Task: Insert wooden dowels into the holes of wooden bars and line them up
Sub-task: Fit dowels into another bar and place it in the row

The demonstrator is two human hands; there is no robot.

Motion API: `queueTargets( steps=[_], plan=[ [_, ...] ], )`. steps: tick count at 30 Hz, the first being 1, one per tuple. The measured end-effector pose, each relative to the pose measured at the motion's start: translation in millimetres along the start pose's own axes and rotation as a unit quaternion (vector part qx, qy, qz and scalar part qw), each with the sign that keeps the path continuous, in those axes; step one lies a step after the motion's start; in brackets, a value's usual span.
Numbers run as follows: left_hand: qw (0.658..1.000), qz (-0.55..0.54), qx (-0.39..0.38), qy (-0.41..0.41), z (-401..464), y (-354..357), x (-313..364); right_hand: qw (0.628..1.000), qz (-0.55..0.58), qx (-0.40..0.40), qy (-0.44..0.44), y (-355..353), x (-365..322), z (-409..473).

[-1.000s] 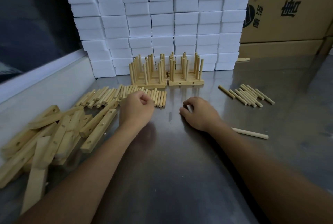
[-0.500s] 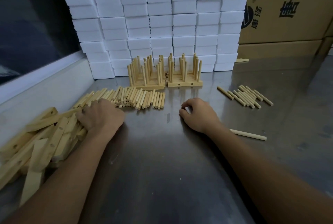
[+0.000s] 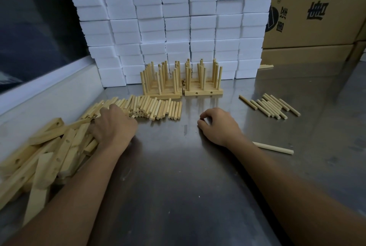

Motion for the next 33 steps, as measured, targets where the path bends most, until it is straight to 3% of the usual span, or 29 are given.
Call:
queueTargets(
  steps=[6,11,18,20,22,26,30,33],
  plan=[
    [0.986,-0.046,0.108,0.117,-3.5,-19.6,21.7,1.000,0.001,-0.005,-0.002,-0.9,-1.8,-0.3],
    [0.935,-0.162,0.188,0.252,-17.6,-41.1,48.6,1.000,-0.002,-0.005,0.000,-1.4,-2.3,0.1],
    [0.896,-0.328,0.128,0.272,-35.9,-43.2,69.3,1.000,-0.002,-0.007,0.002,0.0,-1.6,0.8],
    [0.886,-0.396,0.060,0.232,-40.7,-30.6,73.6,1.000,-0.002,-0.007,0.001,0.3,-1.0,1.0],
    [0.867,-0.480,-0.041,0.128,-44.7,-13.6,74.3,1.000,-0.002,-0.007,-0.001,0.7,-0.5,1.4],
    [0.762,-0.615,-0.188,-0.081,-55.6,10.8,72.0,1.000,-0.002,-0.006,-0.002,2.3,0.6,2.2],
    [0.681,-0.671,-0.261,-0.136,-59.9,15.9,73.9,1.000,-0.005,-0.002,-0.004,2.4,1.4,2.4],
    [0.642,-0.693,-0.282,-0.167,-58.0,19.1,70.7,1.000,-0.005,-0.002,-0.008,2.2,1.1,2.4]
  ],
)
Point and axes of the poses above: each hand's wrist, its own z-axis towards the middle knuckle, its own y-axis out of the palm, x = y × z, the point moved 6 cm from there along z, towards the middle knuckle, and after that the axes turned 11 degrees about x, right-handed, at the moved point
